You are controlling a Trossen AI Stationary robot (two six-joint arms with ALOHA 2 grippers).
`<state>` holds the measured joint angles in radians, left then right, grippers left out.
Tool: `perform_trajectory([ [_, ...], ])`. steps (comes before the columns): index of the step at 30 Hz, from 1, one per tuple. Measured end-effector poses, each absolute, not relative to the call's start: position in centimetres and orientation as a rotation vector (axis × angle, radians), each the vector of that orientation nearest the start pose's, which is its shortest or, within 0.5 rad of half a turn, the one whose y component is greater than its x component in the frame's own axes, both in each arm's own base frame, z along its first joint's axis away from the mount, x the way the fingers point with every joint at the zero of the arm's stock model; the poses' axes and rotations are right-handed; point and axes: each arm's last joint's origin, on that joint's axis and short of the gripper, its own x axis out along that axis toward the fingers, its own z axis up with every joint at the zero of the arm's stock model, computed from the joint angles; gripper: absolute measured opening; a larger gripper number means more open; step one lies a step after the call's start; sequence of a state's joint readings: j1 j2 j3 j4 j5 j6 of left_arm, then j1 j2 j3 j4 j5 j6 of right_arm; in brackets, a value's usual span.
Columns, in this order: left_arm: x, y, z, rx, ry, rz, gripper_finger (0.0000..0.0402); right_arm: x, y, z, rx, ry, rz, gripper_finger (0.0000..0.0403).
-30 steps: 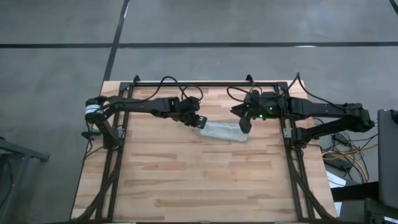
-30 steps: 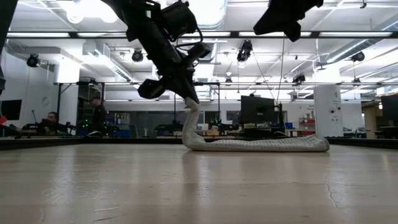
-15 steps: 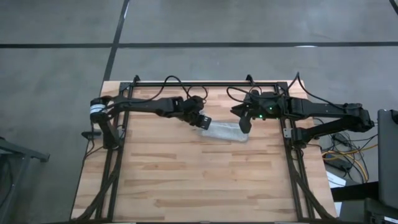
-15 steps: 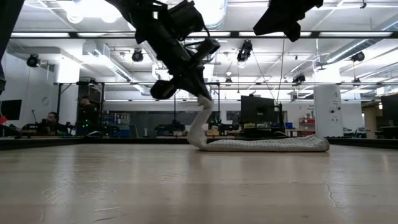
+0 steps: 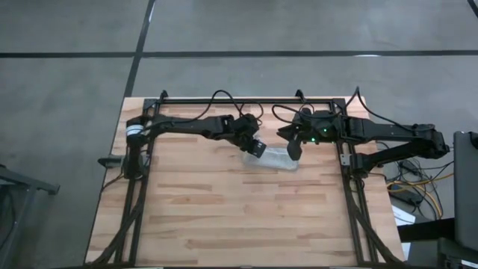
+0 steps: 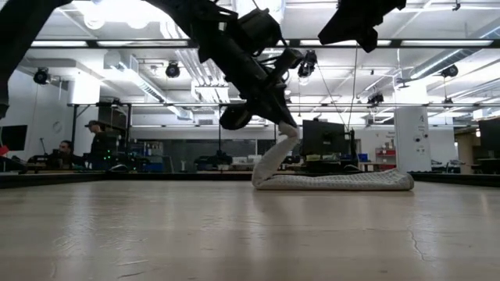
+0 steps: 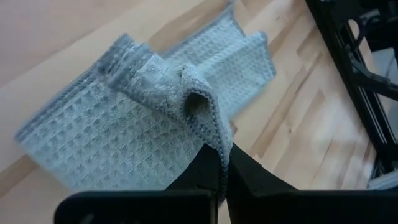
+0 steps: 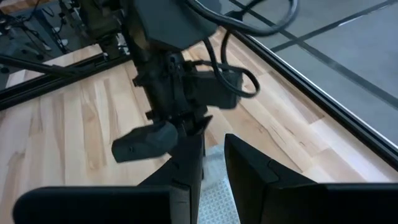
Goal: Fold microfiber towels
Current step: Fold the gray on the table
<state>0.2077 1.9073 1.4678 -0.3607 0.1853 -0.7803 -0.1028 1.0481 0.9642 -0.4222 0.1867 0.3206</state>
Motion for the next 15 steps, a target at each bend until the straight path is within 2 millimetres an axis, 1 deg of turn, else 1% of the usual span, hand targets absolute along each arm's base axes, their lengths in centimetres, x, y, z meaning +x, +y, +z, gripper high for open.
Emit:
perform_trajectory([
  [4,42.5,8.1,23.4,-0.871,0.743,0.294,0.0007,22.0,-2.8,32.5,0.290,0.460,-0.362,0.0068],
  [8,43.3,8.1,24.0,-0.836,0.721,0.268,0.0007,21.9,-2.8,32.3,0.286,0.476,-0.363,0.0068],
  [11,43.4,8.1,24.5,-0.822,0.710,0.258,0.0007,21.9,-2.8,32.3,0.282,0.476,-0.362,0.0068],
  [15,43.4,8.1,24.5,-0.821,0.713,0.259,0.0007,21.9,-2.8,32.3,0.291,0.476,-0.365,0.0068],
])
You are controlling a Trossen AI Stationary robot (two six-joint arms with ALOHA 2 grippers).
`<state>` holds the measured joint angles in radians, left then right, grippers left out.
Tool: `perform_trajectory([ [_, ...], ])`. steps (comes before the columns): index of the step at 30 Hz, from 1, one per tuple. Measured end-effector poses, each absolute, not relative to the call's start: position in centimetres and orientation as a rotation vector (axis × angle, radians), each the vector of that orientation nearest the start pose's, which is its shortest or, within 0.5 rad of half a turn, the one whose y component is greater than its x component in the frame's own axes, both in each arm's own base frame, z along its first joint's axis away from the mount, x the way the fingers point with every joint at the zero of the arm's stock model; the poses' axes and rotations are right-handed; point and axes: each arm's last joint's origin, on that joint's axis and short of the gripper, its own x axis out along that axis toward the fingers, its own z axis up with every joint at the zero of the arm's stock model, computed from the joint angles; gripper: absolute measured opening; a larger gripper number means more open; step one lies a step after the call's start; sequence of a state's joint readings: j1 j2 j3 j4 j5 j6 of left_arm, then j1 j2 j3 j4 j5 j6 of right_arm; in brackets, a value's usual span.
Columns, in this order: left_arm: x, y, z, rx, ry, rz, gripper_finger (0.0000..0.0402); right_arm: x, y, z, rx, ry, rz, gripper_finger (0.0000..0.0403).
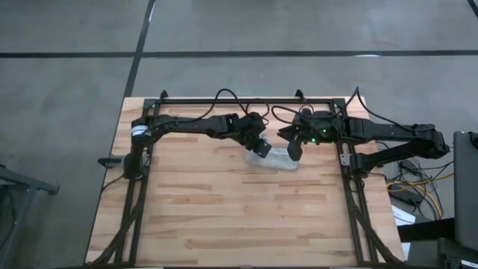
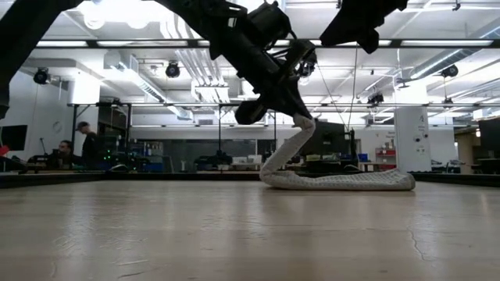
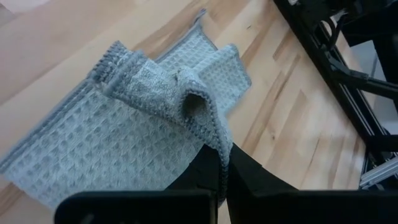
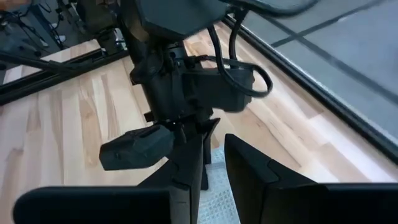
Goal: Fold microfiber towels
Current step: Fold the gray on the table
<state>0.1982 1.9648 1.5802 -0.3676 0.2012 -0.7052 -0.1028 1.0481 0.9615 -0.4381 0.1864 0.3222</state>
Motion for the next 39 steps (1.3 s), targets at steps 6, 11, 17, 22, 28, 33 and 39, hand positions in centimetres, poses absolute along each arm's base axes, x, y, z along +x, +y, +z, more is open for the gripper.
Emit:
perform_trajectory([
  [6,43.0,8.1,23.9,-0.826,0.754,0.274,0.0007,21.0,-2.8,30.3,0.356,0.626,-0.469,0.0068],
  [11,42.7,8.0,23.6,-0.824,0.794,0.287,0.0007,20.2,-2.9,27.8,0.398,0.726,-0.574,0.0068],
  [17,42.7,8.0,23.6,-0.809,0.802,0.283,0.0007,19.8,-2.9,24.3,0.477,0.753,-0.616,0.0068],
  [22,42.7,8.0,23.6,-0.805,0.802,0.282,0.0007,18.9,-2.8,21.5,0.572,0.806,-0.684,0.0068],
  [28,42.7,8.0,23.6,-0.804,0.803,0.281,0.0007,18.5,-2.6,19.5,0.660,0.821,-0.669,0.0068],
  [33,42.7,8.0,23.6,-0.803,0.803,0.281,0.0007,18.2,-2.4,18.1,0.734,0.810,-0.658,0.0068],
  [39,42.7,8.0,23.6,-0.793,0.805,0.276,0.0007,17.7,-2.3,16.9,0.775,0.835,-0.664,0.0068],
])
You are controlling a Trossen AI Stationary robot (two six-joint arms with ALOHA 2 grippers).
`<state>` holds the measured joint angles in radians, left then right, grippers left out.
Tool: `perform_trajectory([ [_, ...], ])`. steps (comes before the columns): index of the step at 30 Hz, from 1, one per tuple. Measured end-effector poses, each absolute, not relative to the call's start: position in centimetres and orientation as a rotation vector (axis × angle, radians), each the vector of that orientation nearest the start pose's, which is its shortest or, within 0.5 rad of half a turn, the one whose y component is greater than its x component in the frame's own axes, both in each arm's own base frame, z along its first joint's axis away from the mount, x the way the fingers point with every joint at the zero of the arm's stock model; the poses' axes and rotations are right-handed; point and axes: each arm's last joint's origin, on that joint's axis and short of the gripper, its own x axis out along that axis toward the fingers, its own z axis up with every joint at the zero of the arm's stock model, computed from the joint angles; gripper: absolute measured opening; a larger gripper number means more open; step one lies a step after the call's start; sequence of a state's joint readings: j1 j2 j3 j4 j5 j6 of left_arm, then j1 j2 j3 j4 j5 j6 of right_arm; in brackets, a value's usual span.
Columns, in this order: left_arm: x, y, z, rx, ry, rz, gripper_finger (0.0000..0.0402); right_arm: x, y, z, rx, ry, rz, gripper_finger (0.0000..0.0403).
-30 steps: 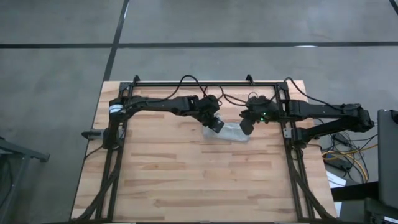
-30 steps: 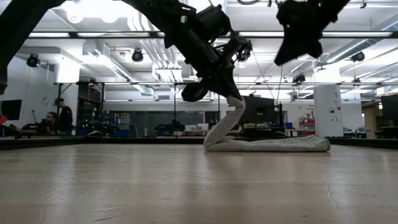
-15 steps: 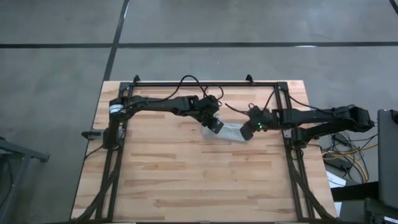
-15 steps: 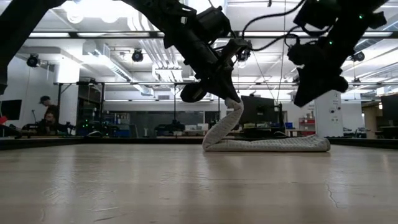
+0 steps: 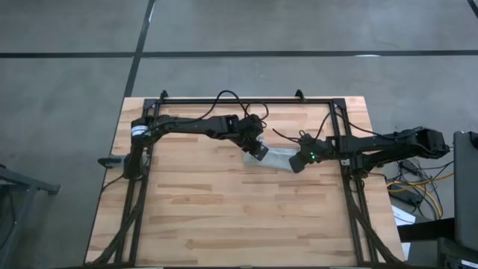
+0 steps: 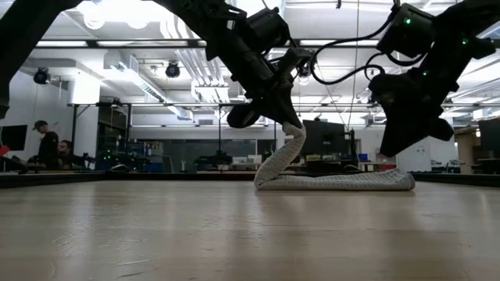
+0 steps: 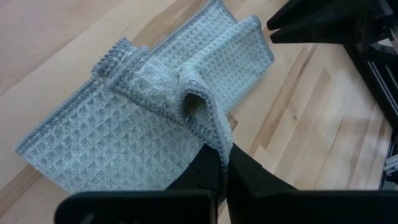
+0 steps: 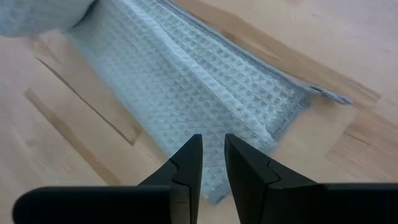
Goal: Fold microfiber towels
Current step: Fold the gray on the table
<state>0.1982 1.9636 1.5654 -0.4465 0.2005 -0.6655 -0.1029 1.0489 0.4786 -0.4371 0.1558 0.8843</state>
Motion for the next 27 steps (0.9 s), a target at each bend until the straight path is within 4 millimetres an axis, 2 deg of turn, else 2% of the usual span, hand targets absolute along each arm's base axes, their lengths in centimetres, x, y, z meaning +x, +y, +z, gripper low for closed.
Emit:
perform_trajectory([
  [10,42.7,8.0,23.6,-0.793,0.805,0.276,0.0007,17.4,-2.2,16.4,0.808,0.843,-0.682,0.0068],
  [18,42.7,8.0,23.6,-0.784,0.805,0.271,0.0007,16.5,-2.1,14.7,0.853,0.878,-0.707,0.0068],
  [27,42.7,8.0,23.6,-0.781,0.806,0.269,0.0007,16.0,-2.0,12.7,0.917,0.793,-0.684,0.0068],
])
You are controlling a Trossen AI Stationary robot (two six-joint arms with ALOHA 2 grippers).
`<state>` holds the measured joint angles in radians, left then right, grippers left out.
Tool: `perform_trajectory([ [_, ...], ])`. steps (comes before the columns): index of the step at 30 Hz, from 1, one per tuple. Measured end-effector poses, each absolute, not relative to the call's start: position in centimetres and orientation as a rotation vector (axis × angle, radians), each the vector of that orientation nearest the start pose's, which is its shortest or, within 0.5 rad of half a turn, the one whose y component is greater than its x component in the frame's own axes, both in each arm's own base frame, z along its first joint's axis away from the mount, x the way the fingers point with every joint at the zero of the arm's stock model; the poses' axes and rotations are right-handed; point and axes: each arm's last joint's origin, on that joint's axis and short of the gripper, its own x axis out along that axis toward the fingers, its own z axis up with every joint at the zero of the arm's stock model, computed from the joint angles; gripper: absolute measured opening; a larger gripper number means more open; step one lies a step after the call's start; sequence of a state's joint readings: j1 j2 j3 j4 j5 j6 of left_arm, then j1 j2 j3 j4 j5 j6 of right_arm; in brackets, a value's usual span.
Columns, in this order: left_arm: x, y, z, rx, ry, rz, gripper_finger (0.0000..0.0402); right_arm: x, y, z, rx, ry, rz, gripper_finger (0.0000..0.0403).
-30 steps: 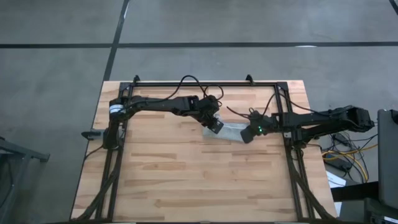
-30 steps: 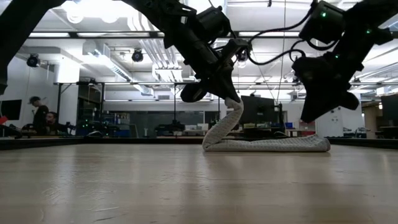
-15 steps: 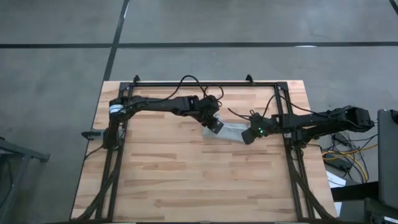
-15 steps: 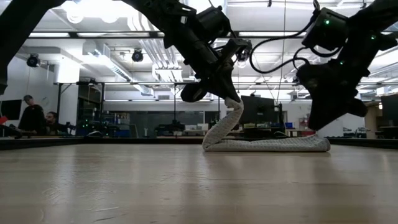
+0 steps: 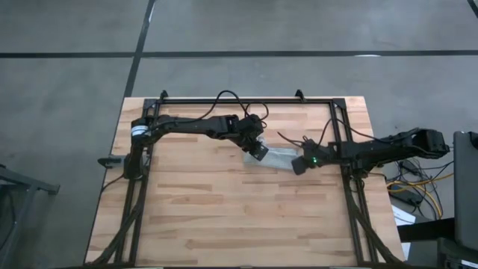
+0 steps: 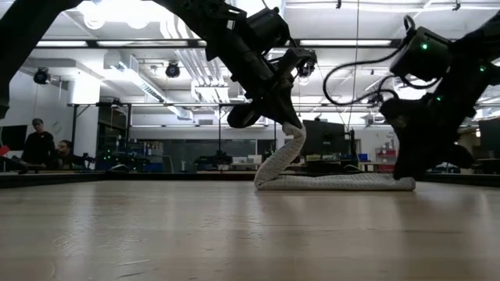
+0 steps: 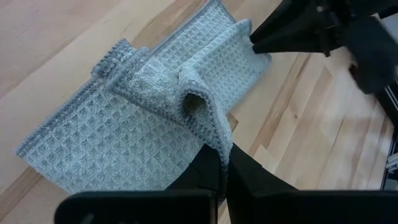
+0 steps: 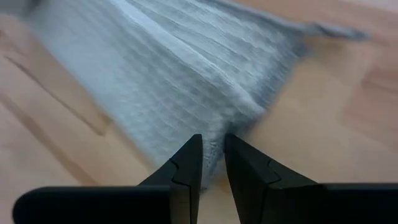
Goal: Fold microfiber towels
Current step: Fold the gray on the table
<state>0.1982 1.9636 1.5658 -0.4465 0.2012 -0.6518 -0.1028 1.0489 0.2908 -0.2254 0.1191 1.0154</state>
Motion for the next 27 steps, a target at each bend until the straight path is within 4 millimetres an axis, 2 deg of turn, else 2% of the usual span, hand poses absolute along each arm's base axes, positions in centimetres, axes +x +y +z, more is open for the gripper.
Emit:
perform_trajectory([
  [8,42.7,7.9,23.6,-0.788,0.810,0.251,0.0006,14.9,-1.9,11.2,0.956,0.802,-0.724,0.0068],
  [18,42.7,7.9,23.6,-0.790,0.811,0.250,0.0006,15.8,-2.0,12.1,0.945,0.747,-0.679,0.0068],
  [27,42.7,7.8,23.6,-0.793,0.812,0.249,0.0006,15.7,-2.0,11.8,0.959,0.748,-0.700,0.0068],
])
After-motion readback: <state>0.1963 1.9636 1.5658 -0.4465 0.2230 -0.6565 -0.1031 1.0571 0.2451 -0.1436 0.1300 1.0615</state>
